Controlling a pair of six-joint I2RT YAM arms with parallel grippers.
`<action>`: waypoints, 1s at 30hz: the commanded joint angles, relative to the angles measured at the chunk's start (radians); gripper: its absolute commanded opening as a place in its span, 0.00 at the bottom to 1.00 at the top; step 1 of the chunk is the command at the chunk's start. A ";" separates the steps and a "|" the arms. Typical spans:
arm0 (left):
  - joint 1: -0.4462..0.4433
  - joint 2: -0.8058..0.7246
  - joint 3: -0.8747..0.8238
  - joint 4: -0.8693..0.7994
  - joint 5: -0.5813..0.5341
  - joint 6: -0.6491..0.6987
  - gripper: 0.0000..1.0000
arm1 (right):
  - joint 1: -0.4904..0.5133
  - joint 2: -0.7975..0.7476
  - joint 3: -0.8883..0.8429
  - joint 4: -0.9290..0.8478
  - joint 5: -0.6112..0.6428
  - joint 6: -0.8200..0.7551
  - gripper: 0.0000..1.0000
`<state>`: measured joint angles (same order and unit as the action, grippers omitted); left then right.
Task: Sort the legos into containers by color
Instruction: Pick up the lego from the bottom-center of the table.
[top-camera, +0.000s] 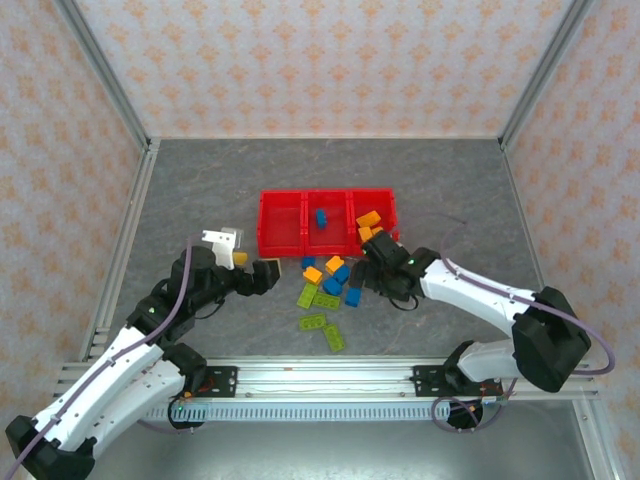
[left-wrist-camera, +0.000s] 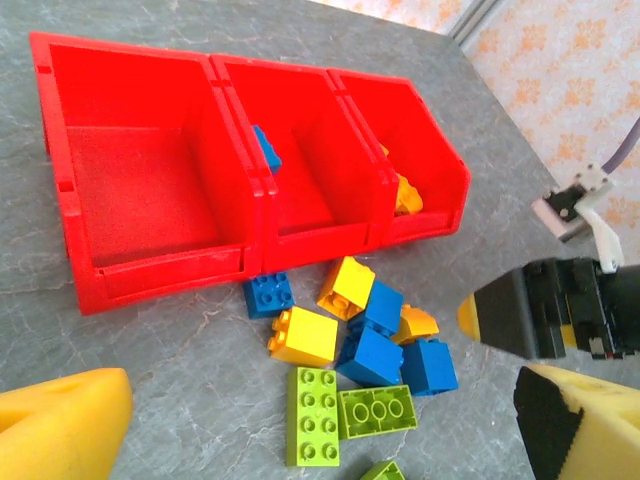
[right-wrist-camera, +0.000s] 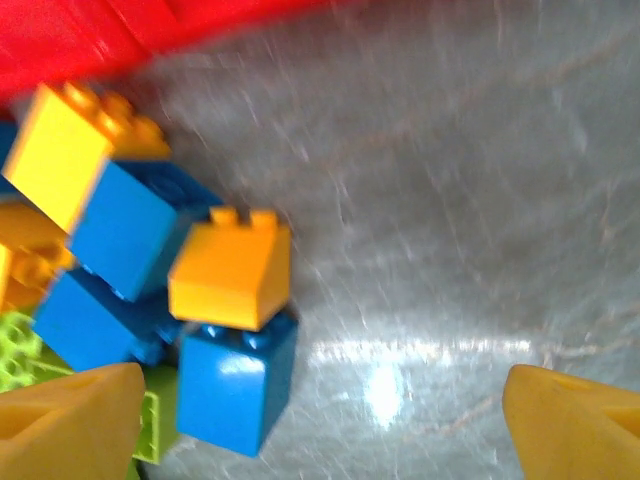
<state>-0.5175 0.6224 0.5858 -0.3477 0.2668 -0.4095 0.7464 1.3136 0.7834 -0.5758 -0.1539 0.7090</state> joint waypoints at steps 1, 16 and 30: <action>-0.006 -0.007 -0.007 0.029 0.027 0.026 0.99 | 0.041 0.025 0.002 0.045 -0.025 0.080 0.91; -0.004 -0.077 -0.013 0.030 -0.025 0.022 0.99 | 0.106 0.198 0.067 0.073 0.031 0.049 0.75; -0.004 -0.075 -0.013 0.030 -0.025 0.020 0.99 | 0.108 0.271 0.080 0.070 0.088 0.014 0.55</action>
<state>-0.5175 0.5518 0.5804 -0.3439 0.2504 -0.4095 0.8486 1.5650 0.8364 -0.4889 -0.1265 0.7395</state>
